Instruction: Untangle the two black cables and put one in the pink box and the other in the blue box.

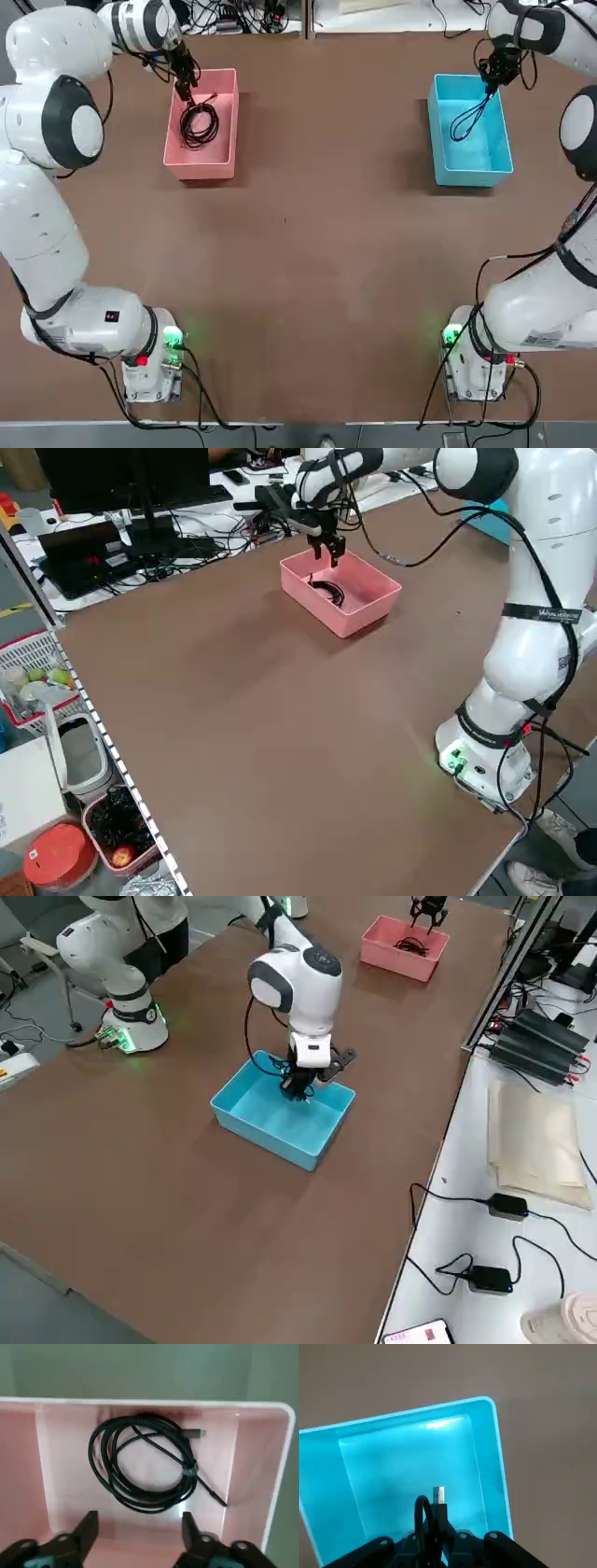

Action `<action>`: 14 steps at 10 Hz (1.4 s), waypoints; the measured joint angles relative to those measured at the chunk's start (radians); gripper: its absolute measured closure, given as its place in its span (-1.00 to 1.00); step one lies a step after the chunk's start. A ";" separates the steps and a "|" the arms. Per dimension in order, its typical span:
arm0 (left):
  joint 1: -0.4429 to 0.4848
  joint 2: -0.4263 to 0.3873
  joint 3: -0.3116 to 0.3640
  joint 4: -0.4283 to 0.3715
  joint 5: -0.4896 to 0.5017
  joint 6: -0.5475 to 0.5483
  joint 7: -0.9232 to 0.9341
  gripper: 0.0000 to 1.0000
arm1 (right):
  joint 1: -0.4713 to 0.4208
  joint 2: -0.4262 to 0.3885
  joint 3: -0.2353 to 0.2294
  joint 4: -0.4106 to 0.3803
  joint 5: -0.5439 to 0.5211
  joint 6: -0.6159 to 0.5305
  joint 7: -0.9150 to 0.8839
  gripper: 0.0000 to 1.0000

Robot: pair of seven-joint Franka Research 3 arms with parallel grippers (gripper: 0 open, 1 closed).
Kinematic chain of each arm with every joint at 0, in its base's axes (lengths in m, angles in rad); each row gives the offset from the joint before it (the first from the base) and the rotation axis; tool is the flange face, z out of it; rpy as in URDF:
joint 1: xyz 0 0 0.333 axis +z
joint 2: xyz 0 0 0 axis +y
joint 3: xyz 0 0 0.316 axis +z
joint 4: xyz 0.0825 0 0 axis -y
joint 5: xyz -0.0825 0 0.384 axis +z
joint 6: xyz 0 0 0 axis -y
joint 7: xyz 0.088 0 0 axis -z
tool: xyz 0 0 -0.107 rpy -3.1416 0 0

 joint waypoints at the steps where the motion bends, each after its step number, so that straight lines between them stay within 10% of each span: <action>1: -0.002 -0.030 -0.002 0.007 0.000 -0.011 0.002 -0.99 | -0.001 0.017 0.001 -0.001 0.000 0.026 -0.004 0.86; 5: 0.002 -0.243 -0.001 0.023 0.003 -0.164 0.208 -1.00 | 0.002 0.086 0.017 -0.002 0.000 0.098 -0.006 0.86; 9: 0.094 -0.358 0.004 0.096 0.003 -0.372 0.801 -1.00 | 0.008 0.095 0.023 -0.001 0.000 0.107 -0.010 0.59; 14: 0.089 -0.421 -0.002 0.223 0.007 -0.493 1.324 -1.00 | 0.011 0.083 0.024 0.012 0.000 0.092 -0.013 -0.86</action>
